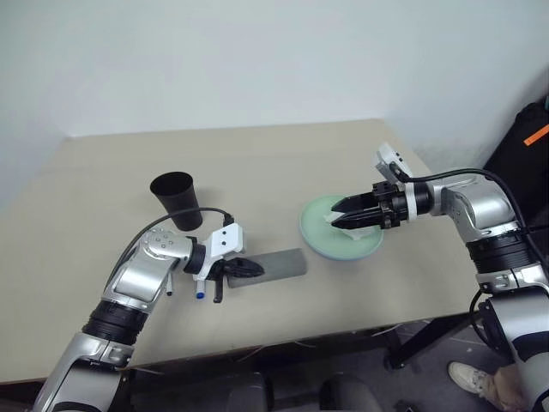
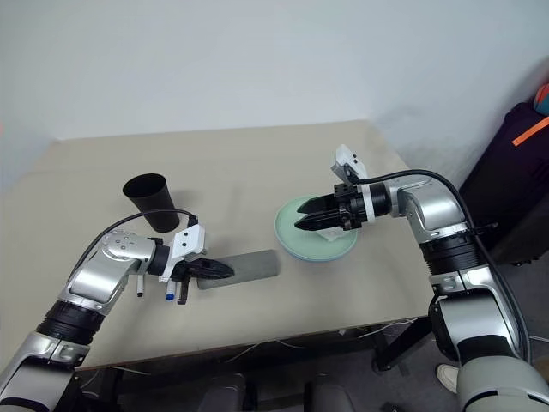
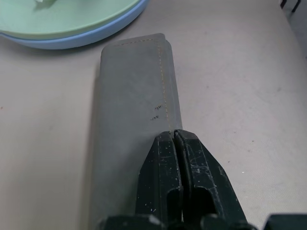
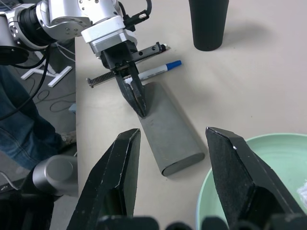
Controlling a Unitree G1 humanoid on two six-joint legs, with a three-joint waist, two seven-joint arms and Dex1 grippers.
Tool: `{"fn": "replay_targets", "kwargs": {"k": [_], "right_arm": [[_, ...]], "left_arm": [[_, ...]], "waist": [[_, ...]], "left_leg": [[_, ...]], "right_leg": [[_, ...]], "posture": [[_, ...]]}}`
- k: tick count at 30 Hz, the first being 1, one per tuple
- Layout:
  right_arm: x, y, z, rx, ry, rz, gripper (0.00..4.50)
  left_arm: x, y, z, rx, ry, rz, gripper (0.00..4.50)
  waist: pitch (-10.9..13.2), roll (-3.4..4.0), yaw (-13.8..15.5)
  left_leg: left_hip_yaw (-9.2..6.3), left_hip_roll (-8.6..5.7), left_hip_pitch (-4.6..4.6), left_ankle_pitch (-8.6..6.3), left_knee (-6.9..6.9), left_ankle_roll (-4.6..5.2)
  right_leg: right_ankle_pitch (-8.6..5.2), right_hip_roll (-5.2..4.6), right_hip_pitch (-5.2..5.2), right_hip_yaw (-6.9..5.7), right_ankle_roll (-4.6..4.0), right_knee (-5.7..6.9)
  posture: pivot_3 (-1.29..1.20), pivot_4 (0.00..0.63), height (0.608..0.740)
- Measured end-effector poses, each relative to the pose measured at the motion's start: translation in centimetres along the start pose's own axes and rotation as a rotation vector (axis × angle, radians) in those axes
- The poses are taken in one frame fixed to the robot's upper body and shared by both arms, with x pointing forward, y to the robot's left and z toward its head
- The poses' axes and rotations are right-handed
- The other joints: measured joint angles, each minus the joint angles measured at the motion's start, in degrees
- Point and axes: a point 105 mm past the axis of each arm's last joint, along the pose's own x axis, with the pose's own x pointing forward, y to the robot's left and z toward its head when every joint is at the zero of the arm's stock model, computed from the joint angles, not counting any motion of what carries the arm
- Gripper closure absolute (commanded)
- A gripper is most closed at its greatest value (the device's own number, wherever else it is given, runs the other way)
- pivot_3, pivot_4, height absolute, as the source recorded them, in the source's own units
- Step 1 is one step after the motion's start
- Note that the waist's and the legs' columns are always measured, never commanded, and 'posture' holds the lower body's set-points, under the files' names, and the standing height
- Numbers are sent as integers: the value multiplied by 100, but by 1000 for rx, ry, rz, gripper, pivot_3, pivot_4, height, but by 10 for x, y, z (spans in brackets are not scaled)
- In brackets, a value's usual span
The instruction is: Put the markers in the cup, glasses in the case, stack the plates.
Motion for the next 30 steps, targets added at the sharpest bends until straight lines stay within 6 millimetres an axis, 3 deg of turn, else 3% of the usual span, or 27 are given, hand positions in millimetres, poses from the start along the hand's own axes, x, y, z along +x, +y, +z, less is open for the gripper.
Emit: {"fn": "replay_targets", "kwargs": {"k": [5, 10, 16, 19, 27, 30], "right_arm": [[0, 0, 0, 0, 0, 0, 2157], [0, 0, 0, -2, 0, 0, 2157], [0, 0, 1, -2, 0, 0, 2157], [0, 0, 1, -3, 0, 0, 2157], [0, 5, 1, -26, 11, 49, 2157], [-1, 3, 4, -69, 6, 43, 2157]], "left_arm": [[-3, 2, 6, -35, -28, 49, 4482], [-26, 28, 24, -116, -63, 261, 4482], [-55, 45, 7, -338, 8, 533, 4482], [-68, 41, -4, -460, 27, 631, 3940], [-105, 25, -37, -668, 107, 944, 1128], [-123, 21, -50, -737, 118, 1050, 1128]], "waist": [[0, 0, 0], [0, -1, -2], [0, -1, -10], [1, -2, -7], [2, -6, -2], [1, -6, -4]], "left_leg": [[-1, 0, 0, 0, 1, 1], [-3, 0, 0, 1, 1, 1], [-5, 0, 0, 1, -3, 2], [-5, 0, 0, 1, -5, 1], [-12, -1, 9, 0, -1, 0], [-12, -1, 12, 0, -1, -1]], "right_leg": [[0, 0, 0, 0, 0, 0], [3, 2, 2, 0, 6, 0], [4, 5, 1, 1, 10, 0], [5, 4, 0, 1, 10, 0], [4, 1, 8, -3, 6, 0], [2, 0, 3, -3, 2, -1]], "posture": [[0, 0, 740], [0, 0, 740], [0, 0, 740], [0, 0, 740], [0, 0, 740], [0, 0, 740]]}}
